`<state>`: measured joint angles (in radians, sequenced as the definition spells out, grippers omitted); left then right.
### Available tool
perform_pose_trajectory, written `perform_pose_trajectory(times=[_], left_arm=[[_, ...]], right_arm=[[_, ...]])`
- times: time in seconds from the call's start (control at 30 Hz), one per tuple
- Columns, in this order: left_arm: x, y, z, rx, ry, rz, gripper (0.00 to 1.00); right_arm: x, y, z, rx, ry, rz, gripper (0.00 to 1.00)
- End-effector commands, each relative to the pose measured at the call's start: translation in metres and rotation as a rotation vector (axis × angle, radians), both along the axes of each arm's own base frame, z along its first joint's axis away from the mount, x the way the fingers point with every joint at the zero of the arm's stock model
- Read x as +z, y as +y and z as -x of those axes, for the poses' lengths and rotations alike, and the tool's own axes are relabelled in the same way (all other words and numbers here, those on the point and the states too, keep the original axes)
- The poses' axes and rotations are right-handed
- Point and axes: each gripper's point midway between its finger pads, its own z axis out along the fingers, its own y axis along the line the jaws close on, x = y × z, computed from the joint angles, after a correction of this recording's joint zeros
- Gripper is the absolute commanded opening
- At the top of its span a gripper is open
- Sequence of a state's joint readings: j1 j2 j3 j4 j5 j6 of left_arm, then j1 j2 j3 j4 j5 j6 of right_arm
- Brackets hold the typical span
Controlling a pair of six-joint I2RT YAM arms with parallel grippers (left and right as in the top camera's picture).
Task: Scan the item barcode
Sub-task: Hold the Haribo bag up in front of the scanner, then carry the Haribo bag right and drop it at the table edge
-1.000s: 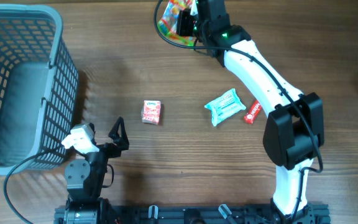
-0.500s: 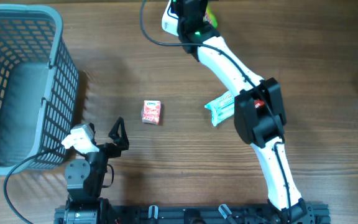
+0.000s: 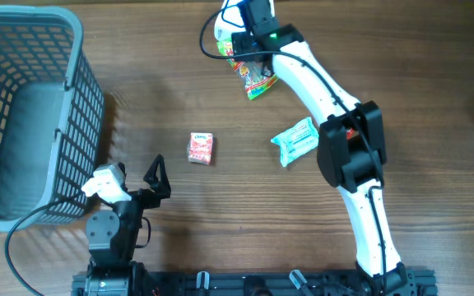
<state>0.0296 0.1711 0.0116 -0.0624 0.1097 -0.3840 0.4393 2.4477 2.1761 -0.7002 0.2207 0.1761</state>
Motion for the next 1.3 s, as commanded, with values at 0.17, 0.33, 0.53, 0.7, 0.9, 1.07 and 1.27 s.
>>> perform_pose_trajectory(times=[0.17,0.33,0.53,0.7,0.9,1.07,1.27], left_arm=[[-0.002,0.000,0.000,0.000,0.004,0.019,1.00],[-0.002,0.000,0.000,0.000,0.004,0.019,1.00],[-0.002,0.000,0.000,0.000,0.004,0.019,1.00],[-0.002,0.000,0.000,0.000,0.004,0.019,1.00],[-0.002,0.000,0.000,0.000,0.004,0.019,1.00],[-0.002,0.000,0.000,0.000,0.004,0.019,1.00],[-0.002,0.000,0.000,0.000,0.004,0.019,1.00]], right_arm=[[-0.035,0.023,0.026,0.274,0.108,-0.003,1.00],[-0.069,-0.010,0.020,0.105,0.126,0.121,0.50],[-0.041,-0.033,0.035,-0.032,0.181,0.083,0.04],[0.083,-0.152,0.054,-0.391,0.140,-0.060,0.04],[0.078,-0.376,0.094,-0.832,0.171,-0.039,0.05],[-0.036,-0.473,0.150,-1.044,0.300,-0.127,0.05],[0.075,-0.422,0.125,-0.878,0.216,-0.299,1.00]])
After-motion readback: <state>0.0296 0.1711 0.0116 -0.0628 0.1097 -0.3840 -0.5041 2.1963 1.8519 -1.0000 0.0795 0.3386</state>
